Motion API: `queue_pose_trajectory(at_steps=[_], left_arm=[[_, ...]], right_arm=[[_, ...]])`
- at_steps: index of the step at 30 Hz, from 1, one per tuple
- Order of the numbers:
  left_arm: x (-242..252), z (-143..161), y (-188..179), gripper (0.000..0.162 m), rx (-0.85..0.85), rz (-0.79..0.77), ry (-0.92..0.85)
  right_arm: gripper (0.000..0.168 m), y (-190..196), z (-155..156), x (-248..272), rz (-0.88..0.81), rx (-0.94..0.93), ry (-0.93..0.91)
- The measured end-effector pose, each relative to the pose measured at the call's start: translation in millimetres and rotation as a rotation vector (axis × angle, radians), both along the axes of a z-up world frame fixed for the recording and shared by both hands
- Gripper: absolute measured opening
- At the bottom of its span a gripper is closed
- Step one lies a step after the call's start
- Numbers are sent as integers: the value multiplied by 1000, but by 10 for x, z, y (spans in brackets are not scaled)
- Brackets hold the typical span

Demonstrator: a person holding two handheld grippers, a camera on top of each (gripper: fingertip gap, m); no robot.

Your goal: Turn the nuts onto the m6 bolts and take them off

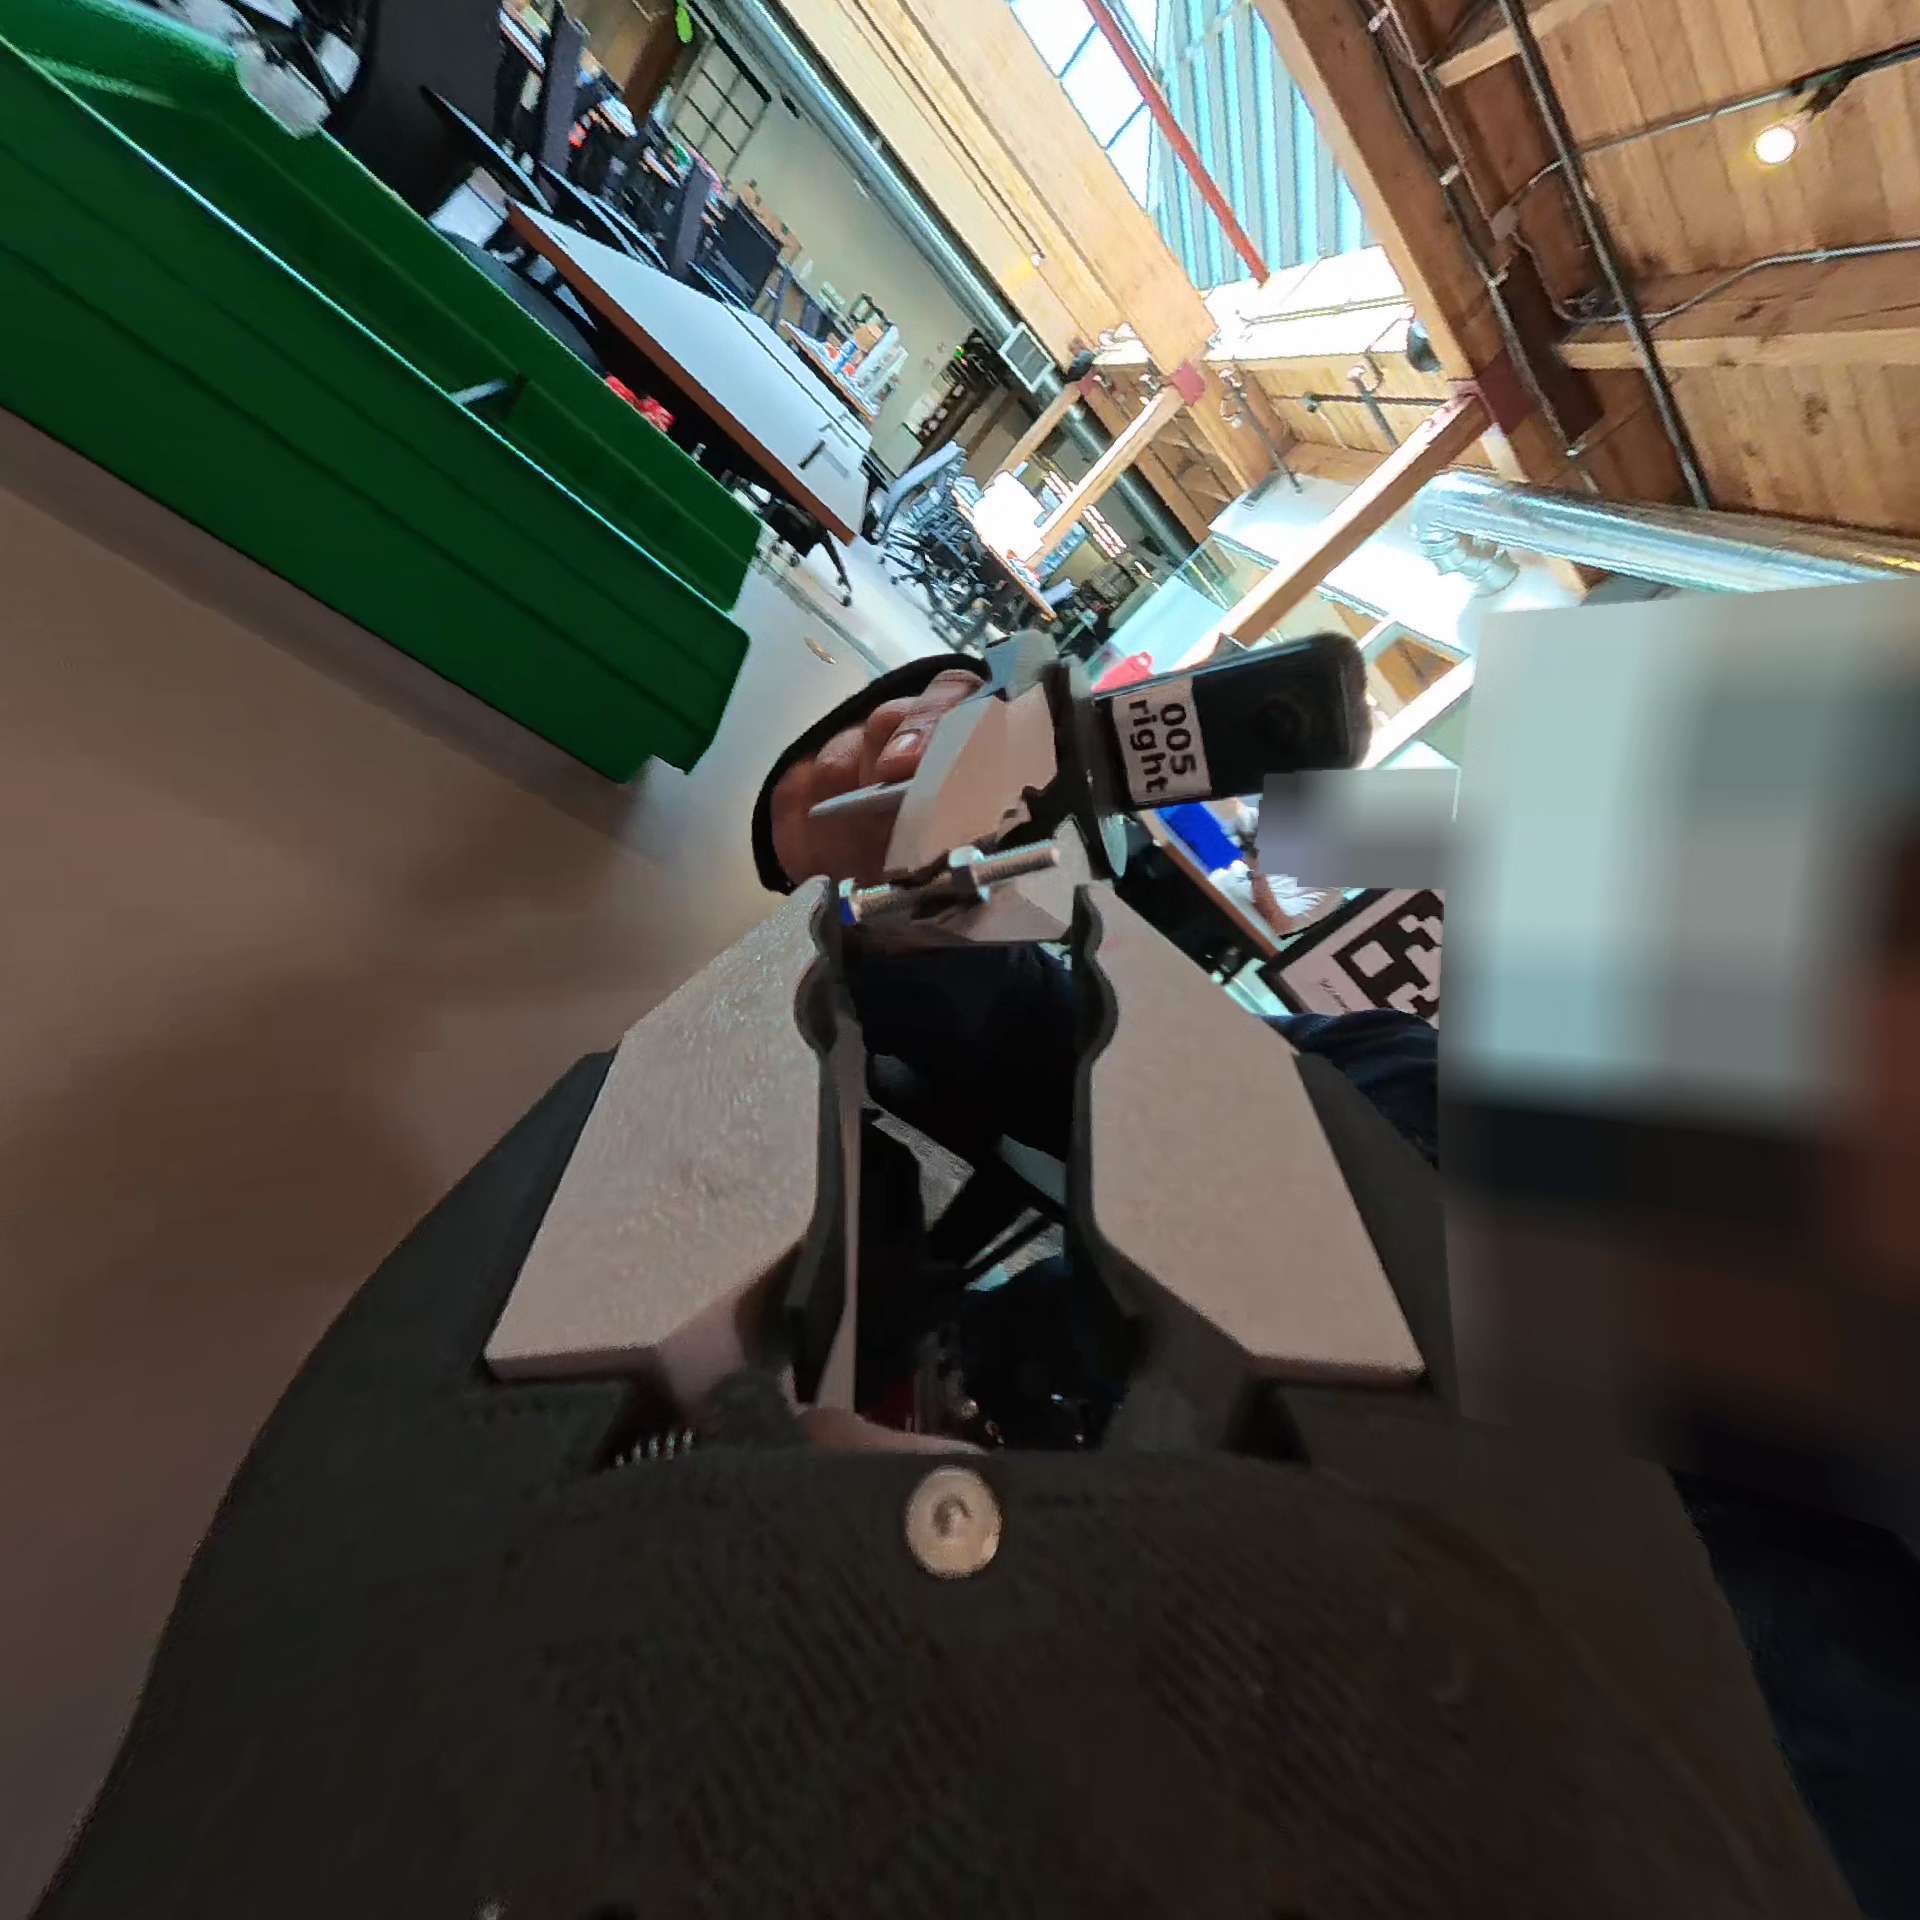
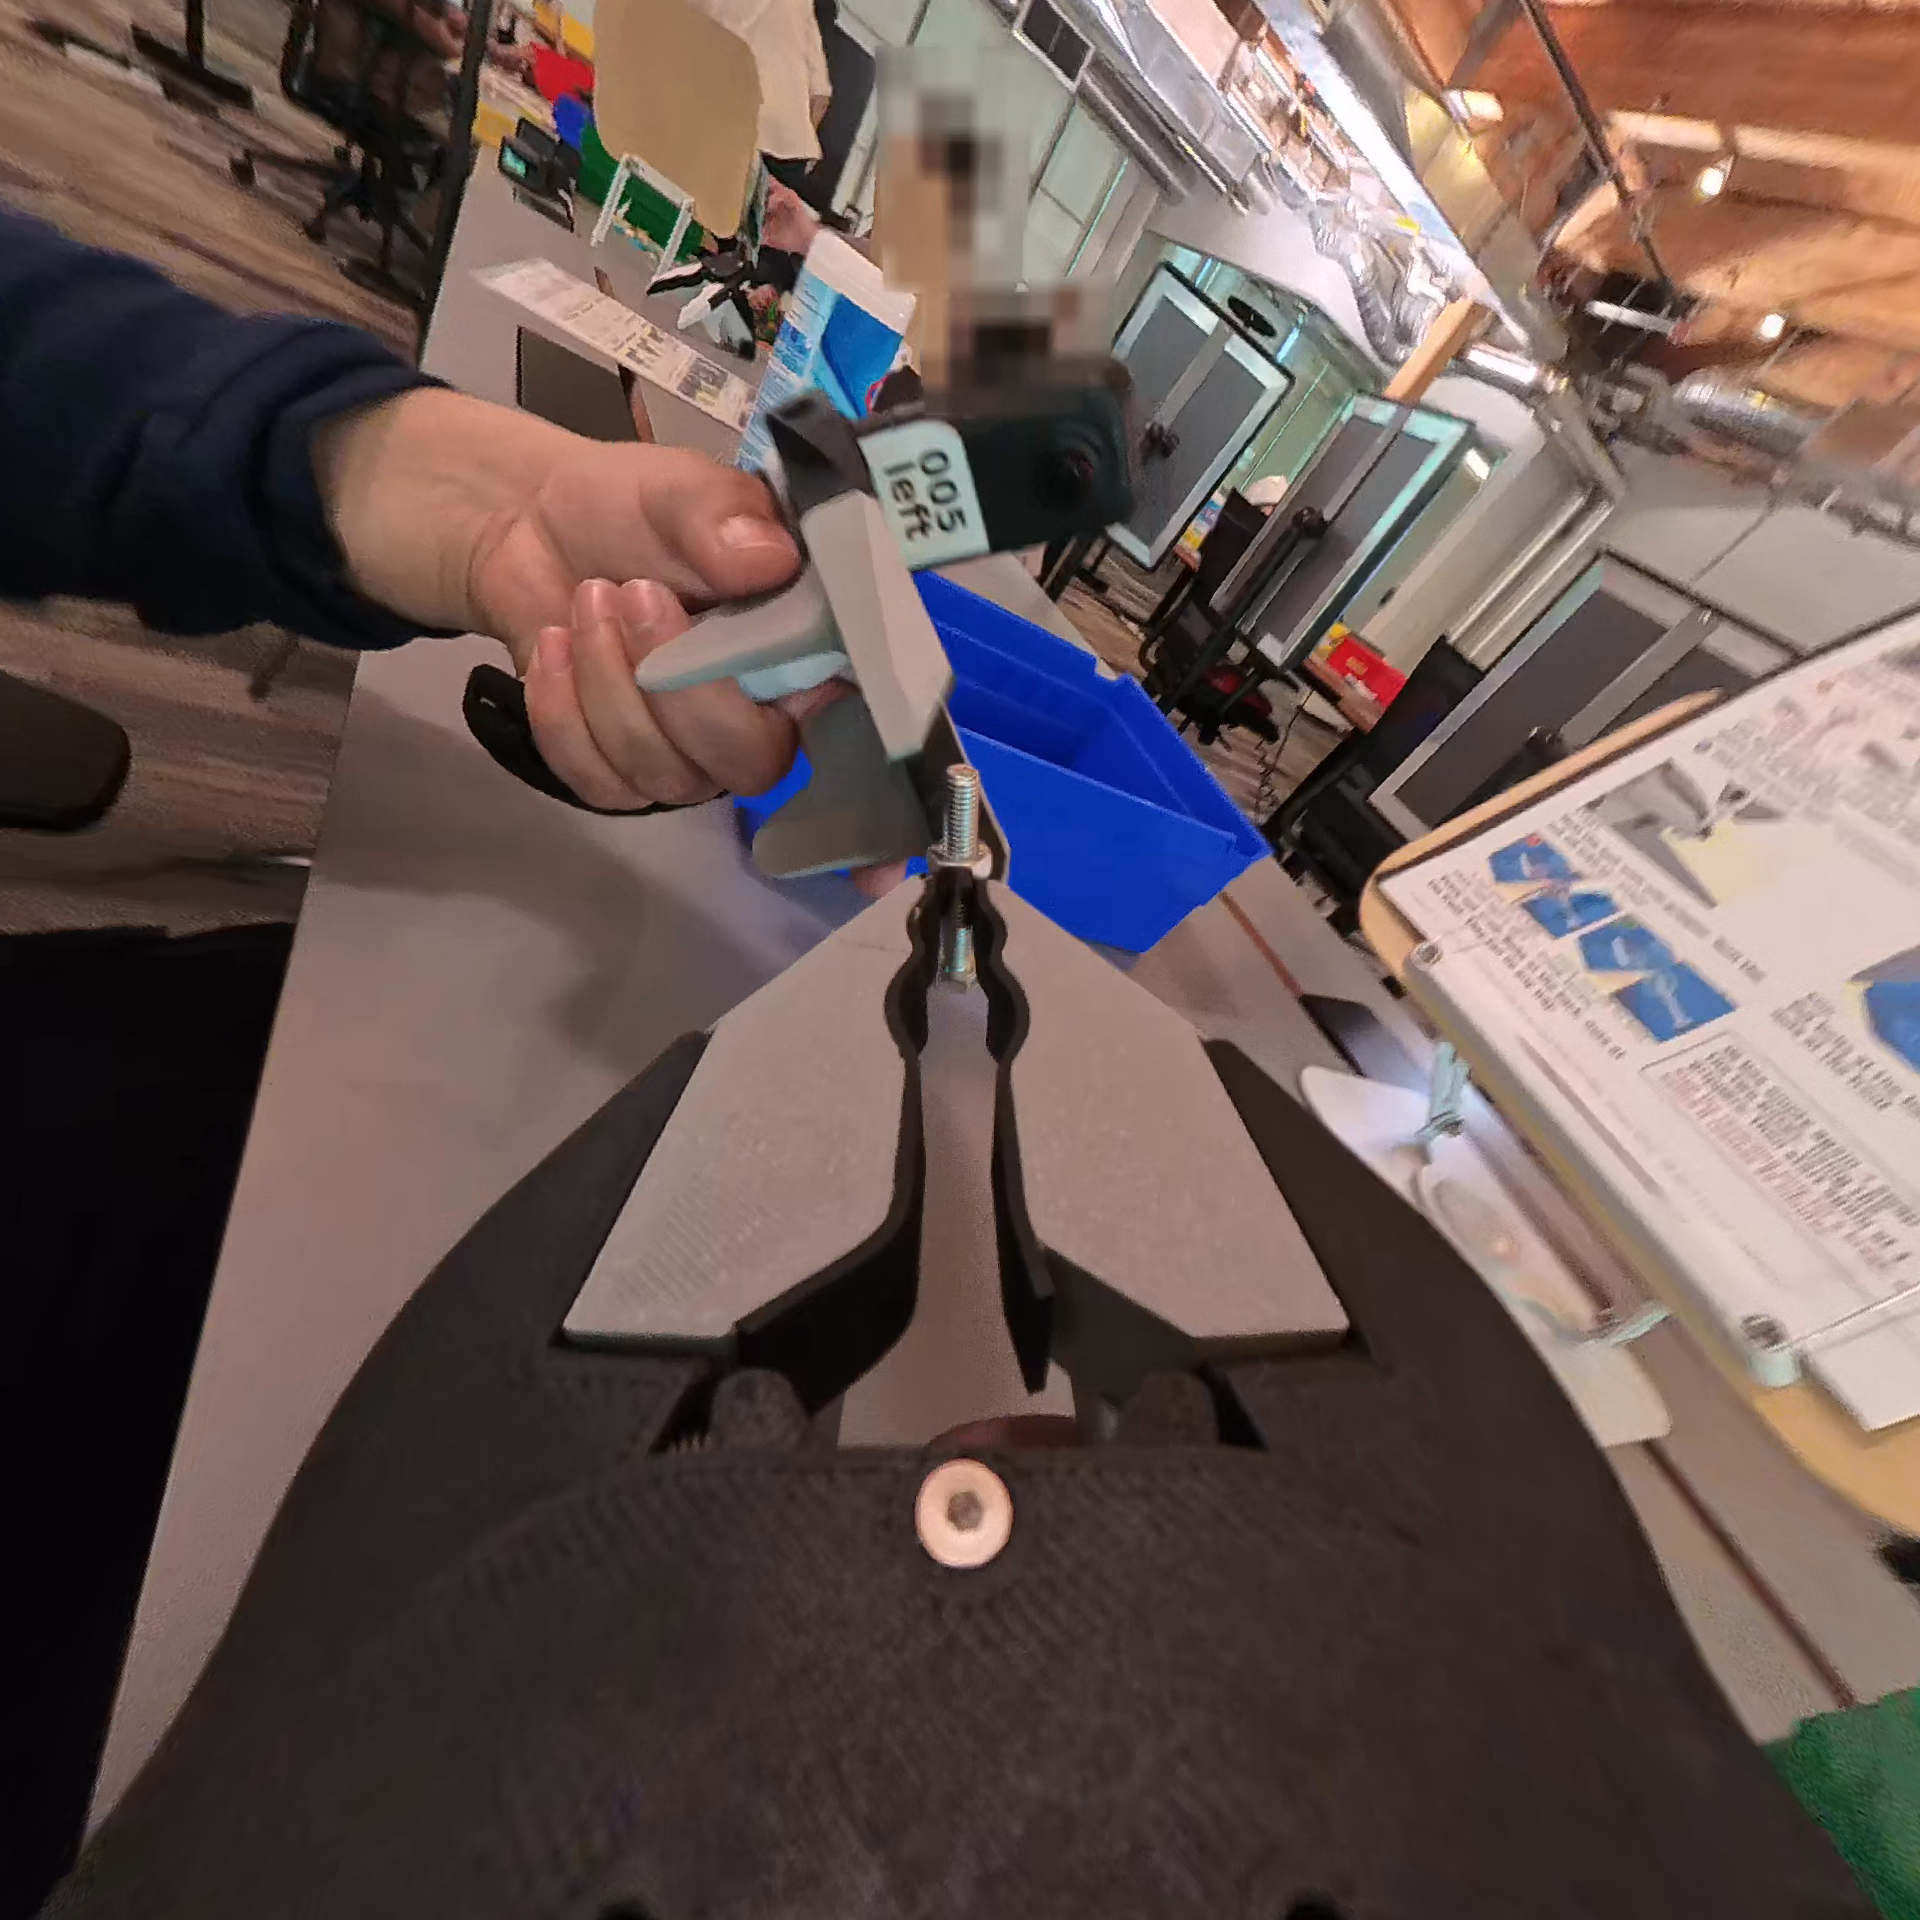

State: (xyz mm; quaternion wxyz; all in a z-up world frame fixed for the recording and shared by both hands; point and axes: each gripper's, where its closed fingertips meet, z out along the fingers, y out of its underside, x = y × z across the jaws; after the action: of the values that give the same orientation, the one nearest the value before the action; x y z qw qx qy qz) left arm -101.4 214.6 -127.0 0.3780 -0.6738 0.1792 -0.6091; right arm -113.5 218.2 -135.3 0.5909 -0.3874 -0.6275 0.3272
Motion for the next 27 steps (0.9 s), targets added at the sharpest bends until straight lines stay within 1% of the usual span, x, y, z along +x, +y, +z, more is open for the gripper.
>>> queue_pose_trajectory(at_steps=[1, 2, 4, 7, 9, 11, 13, 15, 20, 22, 27], left_arm=[[-26, 8, 10, 42, 26, 19, 12], [-45, -1, 19, 42, 62, 40, 40], [-86, -86, 99, 44, 156, 126, 154], [-90, -326, 223, 49, 306, 228, 395], [-88, -478, 338, 51, 406, 297, 550], [-27, -496, 404, 48, 492, 339, 596], [35, -456, 461, 41, 525, 375, 582], [54, -451, 546, 35, 504, 408, 572], [138, -499, 600, 18, 457, 382, 509], [134, -543, 610, 17, 453, 377, 509], [114, -647, 646, 15, 427, 362, 498]], right_arm=[[2, 56, -27, -6, 1, -56, -7], [2, 111, -65, -12, 6, -125, -22], [2, 229, -109, -13, 23, -282, -25], [2, 328, -158, 2, 126, -618, -36], [2, 390, -137, 31, 199, -820, -4], [2, 484, -150, 47, 203, -927, 24], [2, 489, -172, 47, 210, -953, 21], [2, 436, -160, 36, 241, -980, 17], [2, 435, -274, -21, 208, -963, -15], [2, 446, -317, -21, 194, -952, -39], [2, 493, -412, -40, 120, -855, -88]])
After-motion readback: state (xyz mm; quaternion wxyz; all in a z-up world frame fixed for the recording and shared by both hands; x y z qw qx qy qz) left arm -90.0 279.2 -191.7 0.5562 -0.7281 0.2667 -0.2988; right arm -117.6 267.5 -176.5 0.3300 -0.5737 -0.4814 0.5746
